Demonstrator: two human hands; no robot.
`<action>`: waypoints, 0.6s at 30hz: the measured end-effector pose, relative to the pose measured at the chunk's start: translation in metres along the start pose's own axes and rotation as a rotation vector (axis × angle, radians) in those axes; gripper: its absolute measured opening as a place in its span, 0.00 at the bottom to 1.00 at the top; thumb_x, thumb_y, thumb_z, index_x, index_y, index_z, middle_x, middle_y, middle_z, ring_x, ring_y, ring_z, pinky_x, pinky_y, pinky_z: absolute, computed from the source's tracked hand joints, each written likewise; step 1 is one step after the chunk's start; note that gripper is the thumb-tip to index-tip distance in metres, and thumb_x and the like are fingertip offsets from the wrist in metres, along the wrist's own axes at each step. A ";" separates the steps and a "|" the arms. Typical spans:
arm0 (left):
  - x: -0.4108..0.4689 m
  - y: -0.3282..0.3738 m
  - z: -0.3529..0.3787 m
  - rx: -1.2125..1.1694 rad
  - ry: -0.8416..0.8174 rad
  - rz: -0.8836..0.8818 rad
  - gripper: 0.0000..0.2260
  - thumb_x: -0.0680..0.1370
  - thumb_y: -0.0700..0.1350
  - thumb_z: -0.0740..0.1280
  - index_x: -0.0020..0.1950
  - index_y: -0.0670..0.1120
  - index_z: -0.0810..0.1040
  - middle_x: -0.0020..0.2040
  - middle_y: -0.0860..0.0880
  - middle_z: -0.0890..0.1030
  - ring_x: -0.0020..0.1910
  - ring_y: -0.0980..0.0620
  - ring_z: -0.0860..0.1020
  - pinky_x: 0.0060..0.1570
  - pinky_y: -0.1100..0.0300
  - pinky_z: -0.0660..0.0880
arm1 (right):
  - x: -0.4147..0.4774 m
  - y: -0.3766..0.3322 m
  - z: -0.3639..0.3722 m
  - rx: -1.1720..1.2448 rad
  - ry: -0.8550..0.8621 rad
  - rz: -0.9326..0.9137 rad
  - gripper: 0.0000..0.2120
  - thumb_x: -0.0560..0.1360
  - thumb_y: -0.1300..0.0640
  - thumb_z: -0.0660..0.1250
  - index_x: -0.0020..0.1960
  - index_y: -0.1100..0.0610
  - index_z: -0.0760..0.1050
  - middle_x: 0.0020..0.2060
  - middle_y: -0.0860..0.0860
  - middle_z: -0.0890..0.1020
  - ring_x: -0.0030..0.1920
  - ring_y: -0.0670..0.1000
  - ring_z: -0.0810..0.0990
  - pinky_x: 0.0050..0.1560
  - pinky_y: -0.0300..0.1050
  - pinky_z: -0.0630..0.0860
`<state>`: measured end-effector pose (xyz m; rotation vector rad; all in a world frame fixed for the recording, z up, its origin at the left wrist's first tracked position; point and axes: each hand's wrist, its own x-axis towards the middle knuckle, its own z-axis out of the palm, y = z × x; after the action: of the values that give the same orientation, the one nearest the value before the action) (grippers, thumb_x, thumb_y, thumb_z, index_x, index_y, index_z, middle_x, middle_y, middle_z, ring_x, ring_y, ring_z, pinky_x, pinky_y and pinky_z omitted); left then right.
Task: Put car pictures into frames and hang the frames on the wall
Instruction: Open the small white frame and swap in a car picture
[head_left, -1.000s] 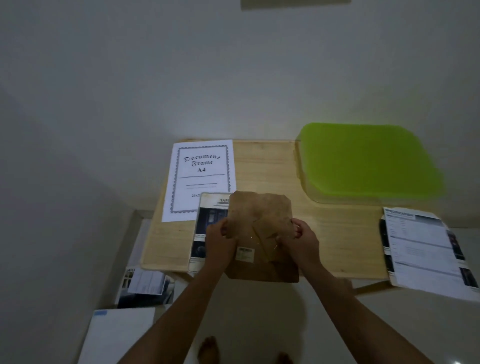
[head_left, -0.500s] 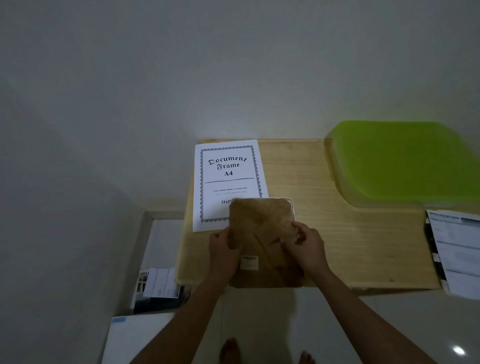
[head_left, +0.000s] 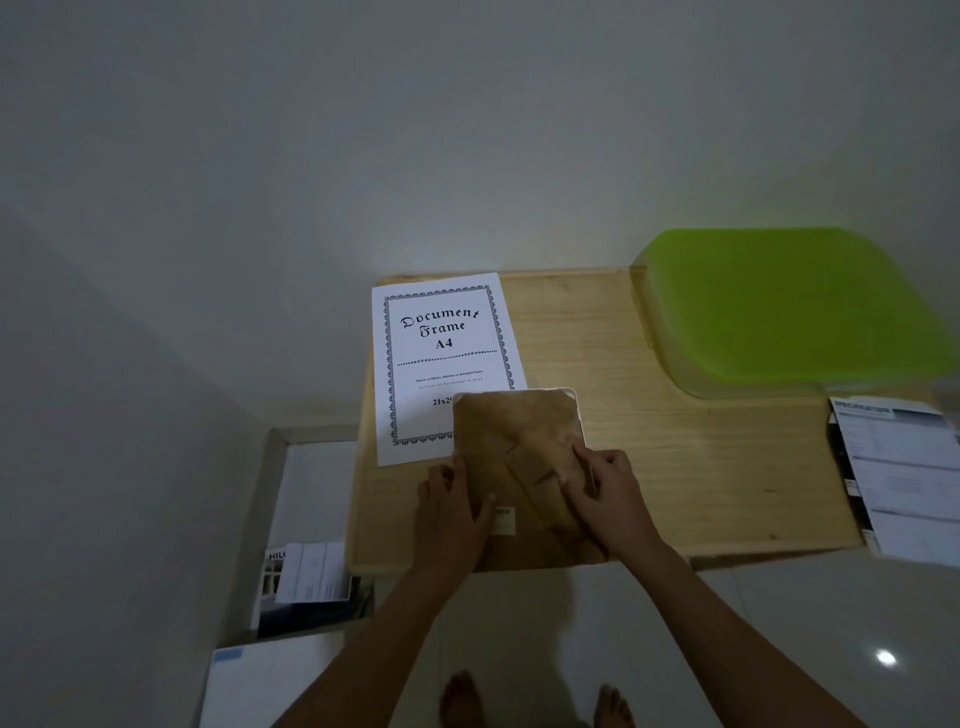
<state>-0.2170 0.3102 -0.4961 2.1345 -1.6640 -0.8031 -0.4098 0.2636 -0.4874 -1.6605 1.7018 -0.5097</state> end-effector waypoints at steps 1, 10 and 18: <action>0.000 0.001 0.000 0.035 -0.003 0.008 0.32 0.78 0.57 0.57 0.76 0.46 0.47 0.66 0.43 0.62 0.62 0.46 0.65 0.60 0.52 0.69 | -0.001 0.001 0.000 -0.006 -0.003 -0.004 0.24 0.75 0.54 0.66 0.69 0.54 0.67 0.58 0.56 0.68 0.55 0.52 0.71 0.57 0.43 0.70; 0.001 0.002 -0.001 0.233 -0.018 0.059 0.30 0.79 0.58 0.53 0.75 0.44 0.48 0.69 0.43 0.61 0.64 0.46 0.63 0.59 0.56 0.68 | 0.012 -0.005 -0.010 -0.220 -0.093 -0.082 0.23 0.74 0.50 0.65 0.66 0.58 0.69 0.59 0.57 0.68 0.58 0.57 0.70 0.57 0.48 0.71; -0.006 -0.008 0.007 0.196 0.025 0.079 0.31 0.79 0.60 0.52 0.76 0.45 0.48 0.71 0.44 0.60 0.66 0.47 0.61 0.63 0.56 0.63 | 0.031 -0.035 0.010 -0.447 -0.102 -0.332 0.27 0.72 0.48 0.65 0.67 0.57 0.64 0.65 0.60 0.67 0.63 0.59 0.68 0.51 0.49 0.74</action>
<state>-0.2161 0.3190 -0.5045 2.1794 -1.8694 -0.6101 -0.3758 0.2320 -0.4756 -2.2693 1.5463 -0.1926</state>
